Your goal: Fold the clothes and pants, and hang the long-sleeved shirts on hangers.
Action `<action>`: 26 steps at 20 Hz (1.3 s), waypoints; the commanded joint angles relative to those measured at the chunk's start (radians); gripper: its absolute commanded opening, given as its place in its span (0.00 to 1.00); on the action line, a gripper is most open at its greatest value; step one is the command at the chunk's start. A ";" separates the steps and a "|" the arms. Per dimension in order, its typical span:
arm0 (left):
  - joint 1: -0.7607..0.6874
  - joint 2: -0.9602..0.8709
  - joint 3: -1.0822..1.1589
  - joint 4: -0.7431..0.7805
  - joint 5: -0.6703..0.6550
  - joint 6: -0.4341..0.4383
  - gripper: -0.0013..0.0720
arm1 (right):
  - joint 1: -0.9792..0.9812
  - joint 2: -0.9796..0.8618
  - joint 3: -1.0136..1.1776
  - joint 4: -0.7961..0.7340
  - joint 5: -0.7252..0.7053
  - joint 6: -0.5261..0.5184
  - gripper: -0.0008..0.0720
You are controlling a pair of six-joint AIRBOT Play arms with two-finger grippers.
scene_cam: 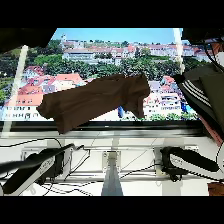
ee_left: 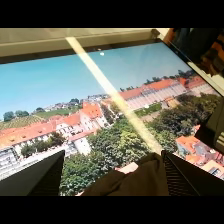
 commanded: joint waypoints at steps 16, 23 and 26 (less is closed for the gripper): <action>0.000 0.001 0.000 0.000 0.000 0.000 0.96 | 0.000 0.001 0.000 -0.013 -0.130 -0.014 0.03; 0.000 0.001 0.000 -0.003 -0.002 -0.022 0.96 | -0.183 -0.075 -0.172 -0.045 0.068 -0.243 0.02; 0.002 0.001 0.000 0.001 -0.001 -0.021 0.96 | -0.371 -0.079 -0.499 0.179 0.053 -0.243 0.02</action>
